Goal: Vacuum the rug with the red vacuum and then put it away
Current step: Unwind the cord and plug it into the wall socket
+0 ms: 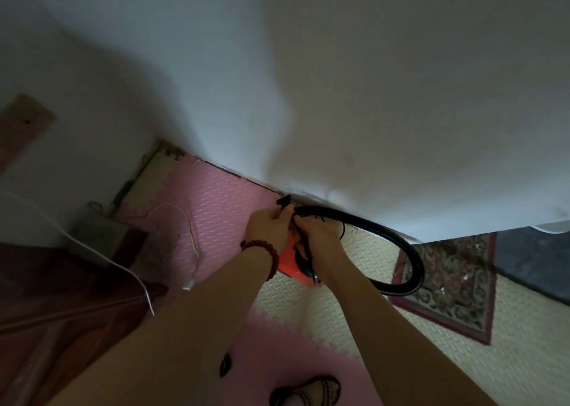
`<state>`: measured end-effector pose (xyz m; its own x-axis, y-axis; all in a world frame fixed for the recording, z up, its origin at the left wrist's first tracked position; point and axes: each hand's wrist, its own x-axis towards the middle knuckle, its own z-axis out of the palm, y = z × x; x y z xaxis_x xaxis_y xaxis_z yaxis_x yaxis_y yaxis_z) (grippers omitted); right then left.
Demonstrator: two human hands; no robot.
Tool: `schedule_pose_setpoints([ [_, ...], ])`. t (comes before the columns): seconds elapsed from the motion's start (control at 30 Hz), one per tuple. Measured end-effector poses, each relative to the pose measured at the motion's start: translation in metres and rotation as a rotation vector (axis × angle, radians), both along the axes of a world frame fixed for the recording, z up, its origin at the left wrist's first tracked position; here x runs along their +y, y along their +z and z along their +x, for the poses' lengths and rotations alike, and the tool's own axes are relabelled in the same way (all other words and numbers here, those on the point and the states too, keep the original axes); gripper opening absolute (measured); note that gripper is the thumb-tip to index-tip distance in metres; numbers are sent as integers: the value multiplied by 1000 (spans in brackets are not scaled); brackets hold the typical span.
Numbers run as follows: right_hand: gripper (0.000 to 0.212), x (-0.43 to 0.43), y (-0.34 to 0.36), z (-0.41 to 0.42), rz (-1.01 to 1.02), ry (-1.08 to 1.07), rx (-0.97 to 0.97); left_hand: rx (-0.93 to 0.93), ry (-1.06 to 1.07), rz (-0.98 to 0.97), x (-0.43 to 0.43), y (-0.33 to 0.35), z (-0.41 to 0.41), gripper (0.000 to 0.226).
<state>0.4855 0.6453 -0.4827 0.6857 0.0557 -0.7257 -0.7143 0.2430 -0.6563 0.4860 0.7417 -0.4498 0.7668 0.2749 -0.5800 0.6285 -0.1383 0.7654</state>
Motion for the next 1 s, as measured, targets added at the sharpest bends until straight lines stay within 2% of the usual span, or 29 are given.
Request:
schedule_pose_setpoints([
  [0.07, 25, 8, 17, -3, 7, 53, -14, -12, 37, -13, 8, 12, -1, 27],
  [0.2, 28, 22, 33, -6, -226, 321, -116, 5, 138, -17, 29, 20, -8, 34],
  [0.4, 9, 72, 21, -4, -51, 412, -112, 29, 485, -176, 95, 15, -1, 28],
  [0.53, 14, 136, 22, 10, -145, 503, -181, 45, 643, -247, 160, 17, 9, 19],
  [0.63, 8, 183, 19, 18, -214, 584, -221, 63, 661, -227, 201, 24, 15, 7],
  [0.67, 4, 198, 19, 20, -213, 584, -221, 65, 650, -221, 212, 28, 18, 9],
  [0.77, 15, 228, 19, 26, -207, 545, -237, 67, 616, -193, 237, 26, 25, 13],
  [0.87, 9, 247, 19, 29, -217, 588, -239, 85, 665, -167, 257, 23, 29, 17],
  [1.0, 14, 271, 8, 42, -211, 662, -177, 101, 729, -82, 279, 20, 39, 17],
])
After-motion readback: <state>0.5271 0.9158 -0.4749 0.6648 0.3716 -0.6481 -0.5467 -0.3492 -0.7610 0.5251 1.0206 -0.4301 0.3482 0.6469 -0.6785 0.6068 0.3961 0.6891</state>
